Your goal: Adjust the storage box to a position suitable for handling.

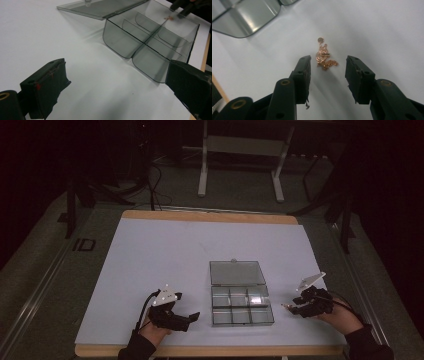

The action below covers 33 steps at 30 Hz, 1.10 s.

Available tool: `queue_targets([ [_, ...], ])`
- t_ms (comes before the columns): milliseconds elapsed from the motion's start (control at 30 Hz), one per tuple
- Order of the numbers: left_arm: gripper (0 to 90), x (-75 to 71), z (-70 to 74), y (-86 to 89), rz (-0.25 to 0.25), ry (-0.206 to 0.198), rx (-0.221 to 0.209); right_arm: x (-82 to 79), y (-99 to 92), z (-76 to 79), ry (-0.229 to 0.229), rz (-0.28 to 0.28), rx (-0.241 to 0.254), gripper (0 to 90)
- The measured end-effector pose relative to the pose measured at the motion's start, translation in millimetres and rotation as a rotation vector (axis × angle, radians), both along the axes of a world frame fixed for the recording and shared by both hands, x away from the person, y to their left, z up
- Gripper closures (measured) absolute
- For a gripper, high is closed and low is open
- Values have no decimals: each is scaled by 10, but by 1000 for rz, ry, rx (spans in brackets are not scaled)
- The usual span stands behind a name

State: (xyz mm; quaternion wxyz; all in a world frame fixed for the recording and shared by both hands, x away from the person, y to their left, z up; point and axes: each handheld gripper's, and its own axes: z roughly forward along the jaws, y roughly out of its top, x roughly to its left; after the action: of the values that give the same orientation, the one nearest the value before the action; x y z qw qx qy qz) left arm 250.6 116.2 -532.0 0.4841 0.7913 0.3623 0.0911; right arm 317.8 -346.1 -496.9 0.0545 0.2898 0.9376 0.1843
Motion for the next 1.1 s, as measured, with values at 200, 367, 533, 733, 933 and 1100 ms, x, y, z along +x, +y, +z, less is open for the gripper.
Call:
queue_targets([
  [200,43,14,11,-8,1,-9,-3,77,110,-40,23,19,-45,605],
  [367,43,16,13,23,13,-9,-12,115,211,-48,41,34,-105,641],
  [533,43,19,9,30,16,-12,-8,103,304,-41,51,63,-168,724],
  [733,43,14,11,27,16,-15,-9,93,361,-34,68,80,-193,856],
  [933,44,19,8,34,20,-13,-9,101,385,-17,88,96,-202,861],
  [1100,44,16,7,42,22,-13,-10,88,369,54,85,109,-176,861],
])
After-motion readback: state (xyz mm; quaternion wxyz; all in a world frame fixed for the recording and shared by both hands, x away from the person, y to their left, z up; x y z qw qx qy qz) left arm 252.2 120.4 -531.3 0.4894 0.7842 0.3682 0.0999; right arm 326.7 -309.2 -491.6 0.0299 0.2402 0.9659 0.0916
